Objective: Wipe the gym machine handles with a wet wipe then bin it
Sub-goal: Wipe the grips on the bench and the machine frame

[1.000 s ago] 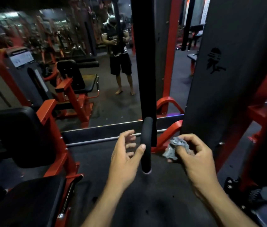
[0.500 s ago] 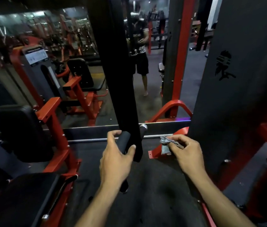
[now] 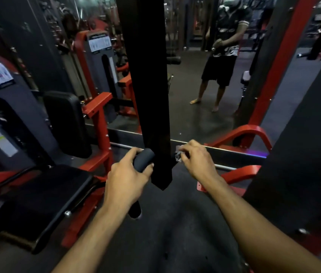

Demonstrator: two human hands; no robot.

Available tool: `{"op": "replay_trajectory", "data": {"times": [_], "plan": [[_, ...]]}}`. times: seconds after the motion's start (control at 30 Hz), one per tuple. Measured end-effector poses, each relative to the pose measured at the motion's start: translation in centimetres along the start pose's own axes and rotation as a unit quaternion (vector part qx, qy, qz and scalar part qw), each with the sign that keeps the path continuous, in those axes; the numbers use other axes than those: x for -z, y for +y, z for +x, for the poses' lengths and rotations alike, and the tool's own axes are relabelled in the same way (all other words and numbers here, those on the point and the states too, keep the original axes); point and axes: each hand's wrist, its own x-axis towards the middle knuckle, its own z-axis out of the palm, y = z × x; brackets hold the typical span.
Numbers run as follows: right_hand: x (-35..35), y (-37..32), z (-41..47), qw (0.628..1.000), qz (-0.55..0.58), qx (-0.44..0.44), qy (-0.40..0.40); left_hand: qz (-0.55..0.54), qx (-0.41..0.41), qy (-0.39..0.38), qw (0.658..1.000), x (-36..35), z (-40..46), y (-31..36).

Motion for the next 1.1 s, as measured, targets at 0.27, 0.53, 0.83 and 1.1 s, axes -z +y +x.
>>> {"op": "replay_trajectory", "data": {"times": [0.27,0.53,0.83,1.1], "plan": [[-2.6,0.1,-0.5,0.999,0.051,-0.003,-0.019,0.051,0.013,-0.022,0.998,0.4,0.6,-0.2],[-2.3,1.4,0.9,0.999,0.046,0.005,0.015,0.240,0.022,-0.144,0.960,1.2,3.8,3.3],[-4.4,0.8,2.3,0.982,0.129,-0.105,0.087,0.180,-0.002,-0.029,0.983,0.4,3.6,2.0],[-4.9,1.6,0.9,0.991,0.095,0.087,0.029,0.163,-0.020,-0.002,0.986,0.3,4.4,1.1]]}}
